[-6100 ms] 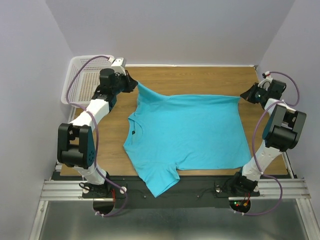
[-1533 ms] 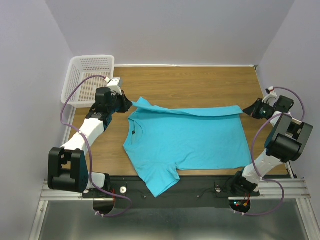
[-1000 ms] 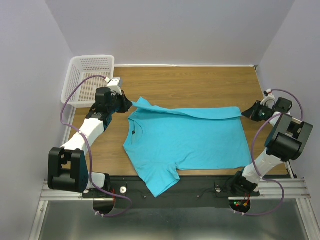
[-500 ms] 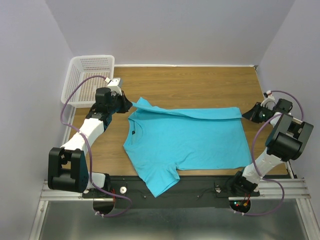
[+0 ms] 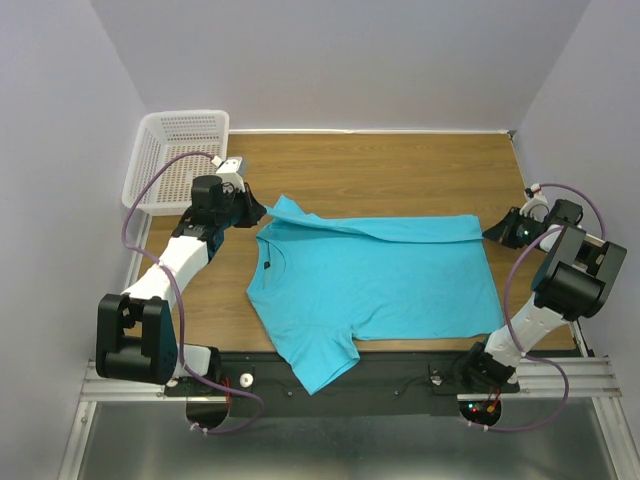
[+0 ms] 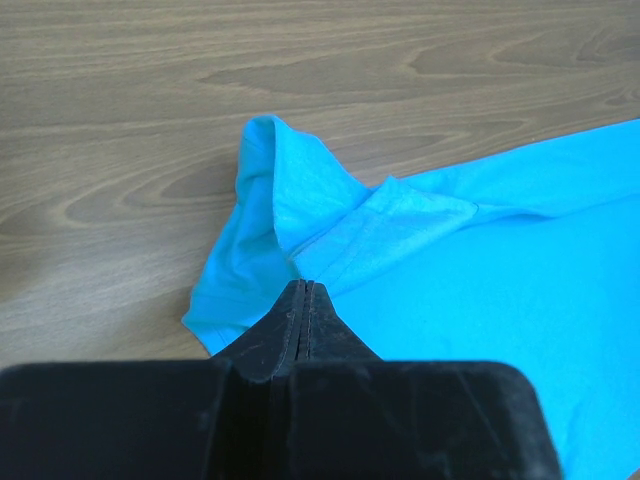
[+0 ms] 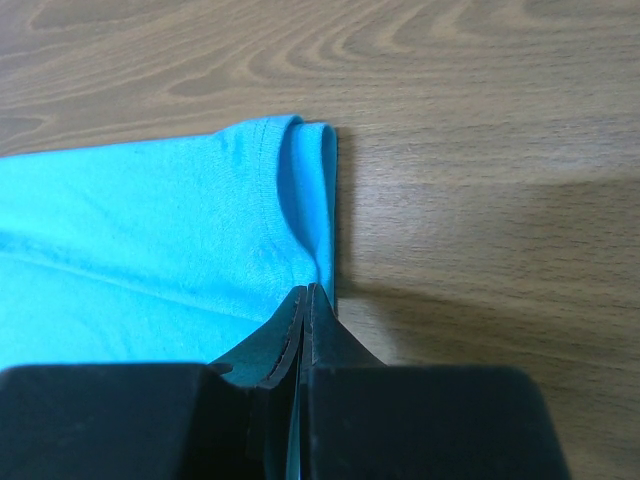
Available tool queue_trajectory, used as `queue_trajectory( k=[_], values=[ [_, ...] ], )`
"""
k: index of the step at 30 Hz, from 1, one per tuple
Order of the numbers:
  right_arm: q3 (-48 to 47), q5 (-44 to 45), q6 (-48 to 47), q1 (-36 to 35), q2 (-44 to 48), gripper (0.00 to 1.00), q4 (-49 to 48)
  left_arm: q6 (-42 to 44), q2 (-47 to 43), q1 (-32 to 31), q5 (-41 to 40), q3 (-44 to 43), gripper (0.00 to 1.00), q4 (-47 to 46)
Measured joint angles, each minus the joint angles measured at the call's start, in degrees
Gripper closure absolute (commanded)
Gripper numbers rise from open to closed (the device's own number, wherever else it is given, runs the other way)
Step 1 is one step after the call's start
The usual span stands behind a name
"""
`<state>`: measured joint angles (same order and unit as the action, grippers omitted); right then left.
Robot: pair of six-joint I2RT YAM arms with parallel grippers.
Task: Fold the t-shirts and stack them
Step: Fold the tshirt
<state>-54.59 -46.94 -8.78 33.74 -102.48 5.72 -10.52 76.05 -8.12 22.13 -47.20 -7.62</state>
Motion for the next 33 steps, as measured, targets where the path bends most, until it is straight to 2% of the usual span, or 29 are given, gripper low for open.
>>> queue_trajectory(
  k=[5,8,9,11,12,14,18,26,33],
  values=[
    [0.00,0.00,-0.04,0.00,0.00,0.96,0.28,0.07,0.04,0.00,0.46,0.00,1.00,0.20],
    [0.00,0.00,-0.17,0.00,0.00,0.80,0.31,0.17,0.15,-0.02,0.63,0.00,1.00,0.20],
    [0.00,0.00,-0.26,0.00,0.00,0.69,0.31,0.20,0.22,-0.02,0.72,0.00,1.00,0.20],
    [0.00,0.02,-0.39,0.02,0.00,0.61,0.33,0.22,0.44,-0.02,0.90,0.00,1.00,0.20],
    [0.00,0.00,-0.59,0.04,0.00,0.54,0.33,0.22,0.61,-0.02,1.05,0.00,1.00,0.20],
    [0.00,0.15,-0.66,0.04,0.02,0.49,0.37,0.22,0.87,-0.02,1.44,0.00,1.00,0.22],
    [-0.02,1.27,-0.66,0.04,1.31,0.44,0.96,0.37,1.11,-0.02,2.45,0.00,1.00,0.22],
    [-0.35,0.28,1.18,0.07,9.60,0.43,1.42,0.63,1.46,-0.13,3.37,0.00,1.00,0.24],
    [-0.35,-3.08,3.28,0.04,13.05,0.42,1.73,0.68,1.46,-0.13,3.37,0.00,1.00,1.20]
  ],
)
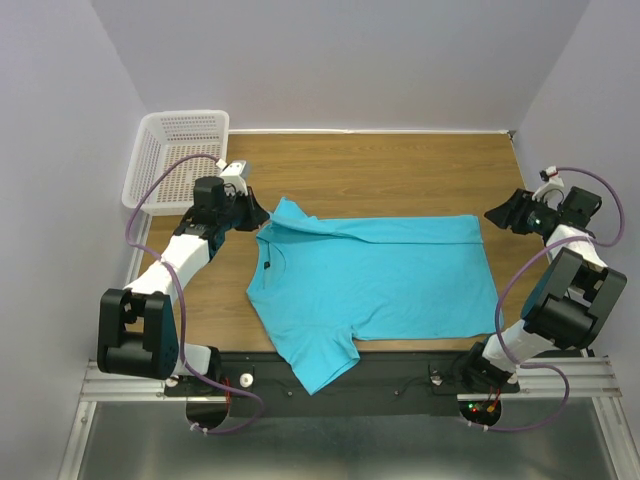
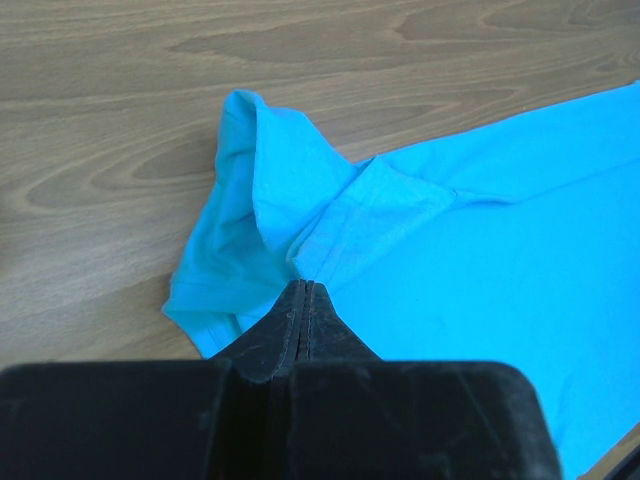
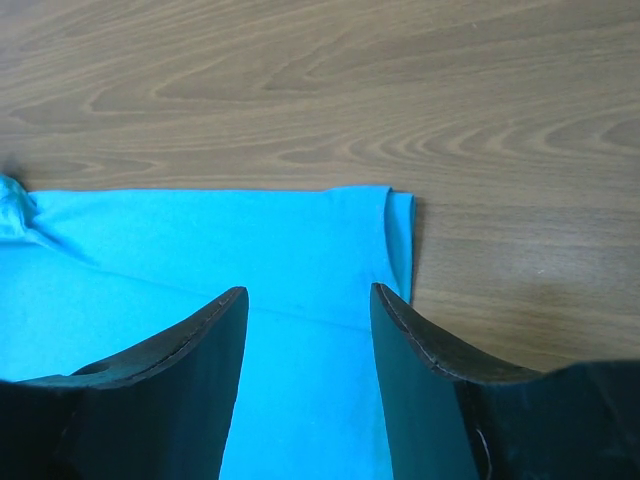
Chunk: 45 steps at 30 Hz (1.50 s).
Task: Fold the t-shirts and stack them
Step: Fold the tshirt
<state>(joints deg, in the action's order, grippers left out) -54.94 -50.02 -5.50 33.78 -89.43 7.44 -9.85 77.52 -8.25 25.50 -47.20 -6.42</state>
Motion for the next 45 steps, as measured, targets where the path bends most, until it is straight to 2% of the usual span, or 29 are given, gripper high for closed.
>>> queue_trajectory(
  k=[17,19,20,22,23,27,29,35,37,45],
  values=[
    [0.04,-2.56,0.22,0.00,0.04,0.41,1.38,-0.22,-2.36,0.00,-0.44,2.54,1.00,4.50],
    [0.04,-2.60,0.15,0.00,0.04,0.41,1.55,-0.37,-2.34,0.00,-0.50,2.54,0.94,5.03],
    [0.04,-2.62,0.15,0.02,0.02,0.41,1.60,-0.52,-2.32,0.00,-0.76,2.54,0.84,5.84],
    [0.04,-2.75,0.15,0.02,0.02,0.41,1.62,-0.96,-2.23,0.00,-1.70,2.51,0.71,7.48],
    [0.04,-2.82,0.13,0.00,0.02,0.41,1.62,-1.22,-2.14,0.00,-2.32,2.43,0.57,8.61],
    [0.04,-2.97,0.13,0.02,0.02,0.41,1.64,-2.62,-2.36,0.00,-5.70,2.16,0.35,12.28],
    [0.04,-3.02,0.13,0.02,0.02,0.41,1.66,-3.15,-3.37,0.00,-7.74,2.14,0.31,13.62],
    [0.04,-3.45,0.13,0.00,-0.07,0.41,1.70,-4.39,-5.75,0.02,-9.25,-1.64,0.30,13.84],
    [0.04,-3.58,0.13,0.00,-0.22,0.41,1.75,-4.74,-3.13,0.02,-8.22,-4.98,0.30,12.24],
    [0.04,-3.82,0.13,0.00,-0.28,0.41,2.49,-5.62,17.57,0.02,-2.80,-17.99,0.30,7.98]
  ],
)
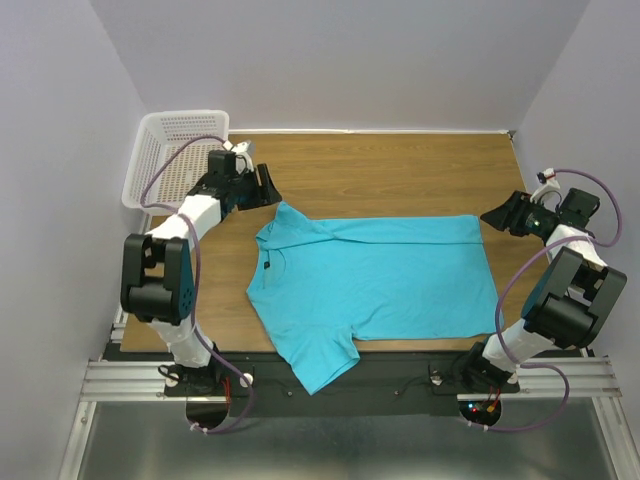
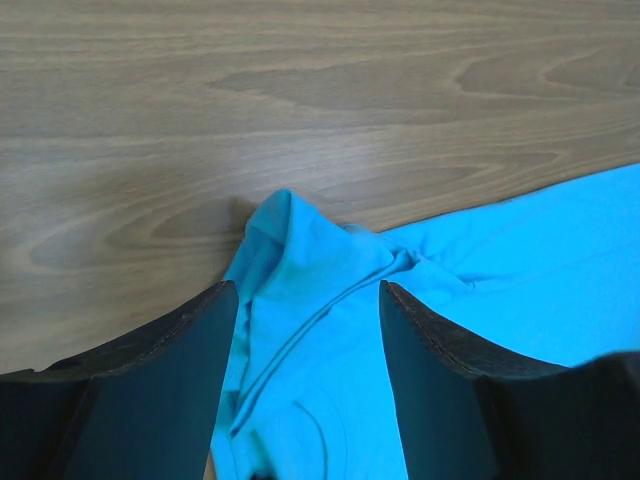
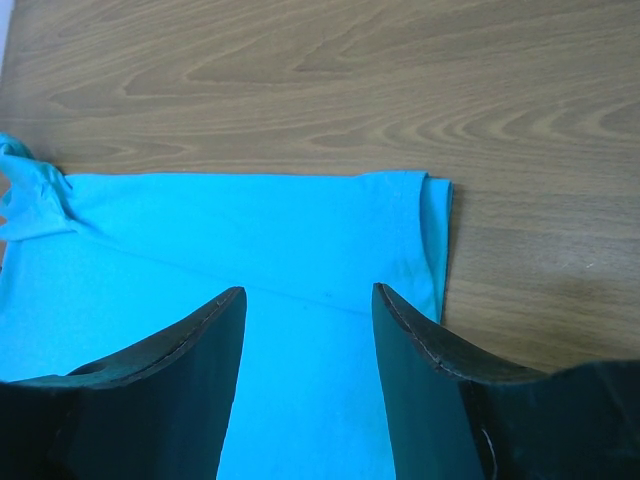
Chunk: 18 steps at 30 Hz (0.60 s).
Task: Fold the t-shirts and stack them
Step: Fold the tshirt
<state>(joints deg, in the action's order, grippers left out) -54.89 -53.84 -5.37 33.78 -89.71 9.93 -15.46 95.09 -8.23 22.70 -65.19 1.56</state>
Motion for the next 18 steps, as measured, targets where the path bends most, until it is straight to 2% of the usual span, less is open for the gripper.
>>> queue_trajectory(
  k=[6,18],
  values=[
    [0.00,0.02,-0.02,0.00,-0.37,0.41,0.02,-0.26,8.85,-0.04,0.96,-6.14,0.31,1.68],
    [0.00,0.02,-0.22,0.00,-1.09,0.41,0.11,-0.55,11.67,-1.03,3.13,-7.89,0.45,2.58]
  ],
)
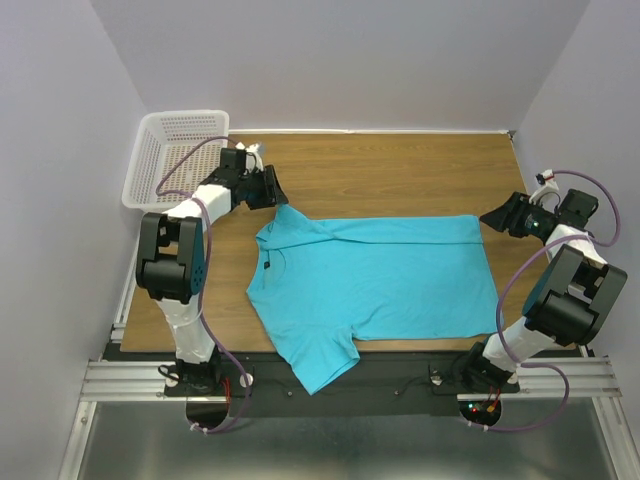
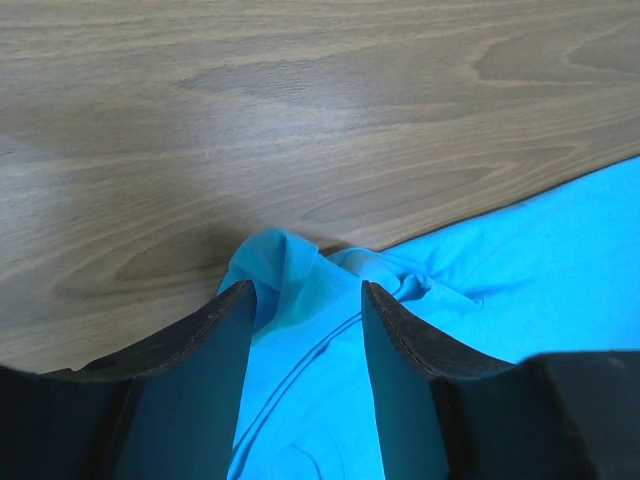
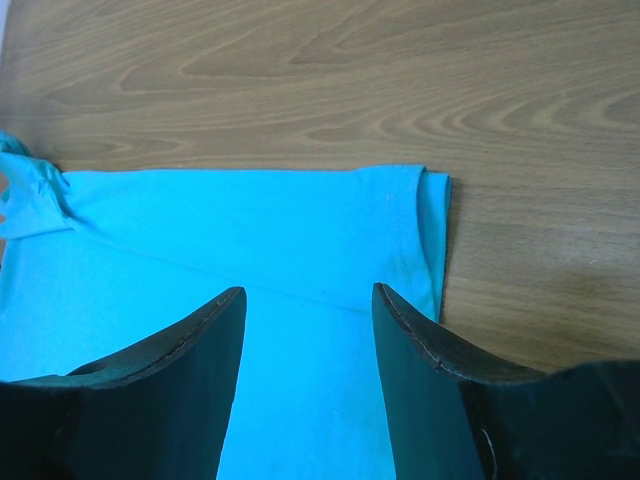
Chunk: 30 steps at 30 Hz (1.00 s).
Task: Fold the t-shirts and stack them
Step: Fold the tshirt
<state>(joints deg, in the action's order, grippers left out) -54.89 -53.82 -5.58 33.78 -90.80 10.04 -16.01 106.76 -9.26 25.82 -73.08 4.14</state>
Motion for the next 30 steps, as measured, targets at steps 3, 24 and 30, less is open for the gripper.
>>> queue_trajectory(
  k=[3,24,30],
  values=[
    [0.00,0.00,0.00,0.00,0.00,0.41,0.02,0.02,1.18,-0.20,0.70,-0.81,0.48,0.04],
    [0.00,0.00,-0.02,0.00,0.00,0.40,0.02,0.72,2.29,-0.55,0.66,-2.84,1.00,1.40],
    [0.00,-0.02,-0.17,0.00,0.00,0.40,0.04,0.17,0.39,-0.46,-1.22,0.02,1.00,0.66]
  ],
)
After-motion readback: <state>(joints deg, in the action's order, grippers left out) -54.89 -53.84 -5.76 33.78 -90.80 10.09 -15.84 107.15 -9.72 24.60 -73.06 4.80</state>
